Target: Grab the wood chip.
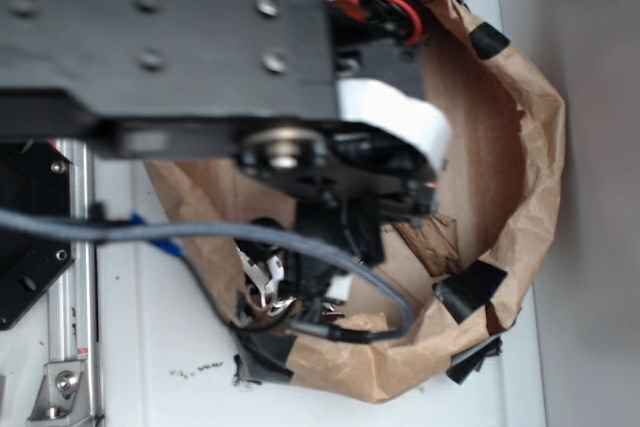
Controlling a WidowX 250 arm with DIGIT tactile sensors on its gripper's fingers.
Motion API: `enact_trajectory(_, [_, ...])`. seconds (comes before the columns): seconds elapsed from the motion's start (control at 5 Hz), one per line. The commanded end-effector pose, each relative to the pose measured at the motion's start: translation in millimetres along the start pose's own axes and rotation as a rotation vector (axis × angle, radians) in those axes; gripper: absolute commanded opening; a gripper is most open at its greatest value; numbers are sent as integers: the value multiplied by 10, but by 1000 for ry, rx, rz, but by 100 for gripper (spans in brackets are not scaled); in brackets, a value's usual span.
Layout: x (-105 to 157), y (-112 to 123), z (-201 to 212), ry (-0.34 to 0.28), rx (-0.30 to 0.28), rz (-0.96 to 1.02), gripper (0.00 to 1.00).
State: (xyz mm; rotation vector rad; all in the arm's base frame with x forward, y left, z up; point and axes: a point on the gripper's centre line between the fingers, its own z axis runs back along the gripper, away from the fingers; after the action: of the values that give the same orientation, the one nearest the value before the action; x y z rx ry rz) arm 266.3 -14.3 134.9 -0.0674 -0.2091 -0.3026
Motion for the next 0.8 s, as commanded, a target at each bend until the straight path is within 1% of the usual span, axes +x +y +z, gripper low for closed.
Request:
enact_trajectory(0.0, [234,81,-458,-7,63,-198,100])
enact_trajectory(0.2, [328,19,-657,-27,2,-266,100])
enact_trajectory(0.4, [332,-242,-928,-3,73,-310,100])
enact_trajectory(0.6, [331,-332,-1207,21,93,-326,100])
